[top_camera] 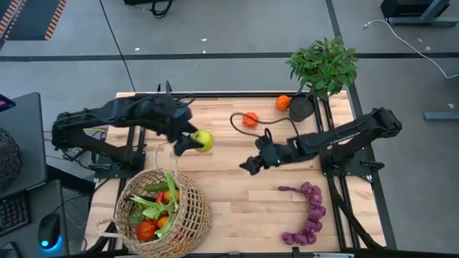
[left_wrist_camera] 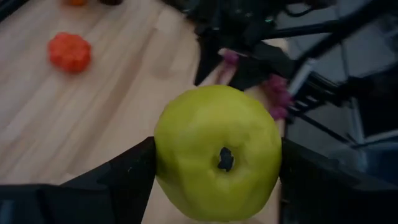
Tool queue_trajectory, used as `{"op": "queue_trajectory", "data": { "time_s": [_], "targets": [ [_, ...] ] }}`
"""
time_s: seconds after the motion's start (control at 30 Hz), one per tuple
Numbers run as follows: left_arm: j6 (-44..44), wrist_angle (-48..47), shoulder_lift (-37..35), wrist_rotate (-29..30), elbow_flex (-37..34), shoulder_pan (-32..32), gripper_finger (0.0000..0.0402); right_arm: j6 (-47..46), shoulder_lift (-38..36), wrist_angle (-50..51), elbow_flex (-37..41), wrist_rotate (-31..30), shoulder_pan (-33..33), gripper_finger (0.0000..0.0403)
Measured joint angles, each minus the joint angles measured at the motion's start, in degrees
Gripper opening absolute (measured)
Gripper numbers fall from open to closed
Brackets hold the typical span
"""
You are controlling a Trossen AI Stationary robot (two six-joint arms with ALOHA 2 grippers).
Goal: Build produce basket
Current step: Put the apple into the basket
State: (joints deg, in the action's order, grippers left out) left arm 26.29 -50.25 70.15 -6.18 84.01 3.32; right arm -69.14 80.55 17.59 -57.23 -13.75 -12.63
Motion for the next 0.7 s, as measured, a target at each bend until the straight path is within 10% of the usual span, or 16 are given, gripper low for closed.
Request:
{"op": "queue_trajectory", "data": {
  "time_s": [0.7],
  "targets": [
    [15.66, -23.33, -15.52, -0.07, 0.04, -26.76, 0.0308, -15.49, 13.3, -21.81, -0.02, -10.77, -20.85, 0.0348]
  ]
}}
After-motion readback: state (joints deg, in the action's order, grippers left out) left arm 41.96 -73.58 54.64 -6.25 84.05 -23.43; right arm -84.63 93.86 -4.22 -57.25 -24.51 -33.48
